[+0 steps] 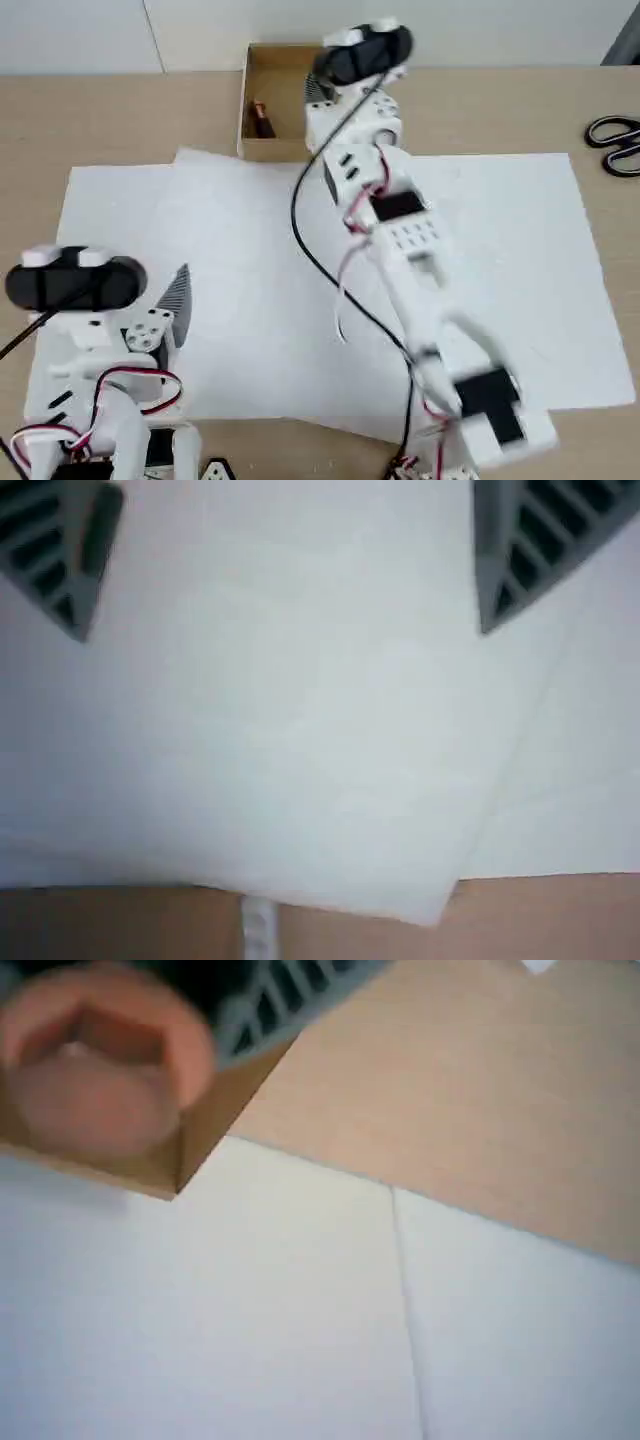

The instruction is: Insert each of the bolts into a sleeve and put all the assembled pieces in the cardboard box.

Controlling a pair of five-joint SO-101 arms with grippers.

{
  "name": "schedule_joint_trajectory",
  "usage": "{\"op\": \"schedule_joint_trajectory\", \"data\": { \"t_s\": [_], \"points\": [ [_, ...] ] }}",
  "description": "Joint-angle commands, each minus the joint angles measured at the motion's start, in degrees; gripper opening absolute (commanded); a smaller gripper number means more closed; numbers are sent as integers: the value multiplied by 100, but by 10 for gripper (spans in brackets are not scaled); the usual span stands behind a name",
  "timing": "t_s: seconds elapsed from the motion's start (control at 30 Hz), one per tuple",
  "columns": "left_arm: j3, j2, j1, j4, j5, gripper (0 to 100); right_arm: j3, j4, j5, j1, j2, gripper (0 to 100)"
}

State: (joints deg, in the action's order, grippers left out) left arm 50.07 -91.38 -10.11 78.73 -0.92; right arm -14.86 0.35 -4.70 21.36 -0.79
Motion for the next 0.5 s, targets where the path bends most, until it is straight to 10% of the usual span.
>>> {"op": "schedule_joint_trajectory", "data": {
  "t_s": [0.0,0.47],
  "points": [
    [13,-62,-255,-26,26,236,1327,-382,53,-48,-1130,4],
    [198,-62,-273,-26,26,236,5398,655,53,-330,-4620,4]
  ]
}}
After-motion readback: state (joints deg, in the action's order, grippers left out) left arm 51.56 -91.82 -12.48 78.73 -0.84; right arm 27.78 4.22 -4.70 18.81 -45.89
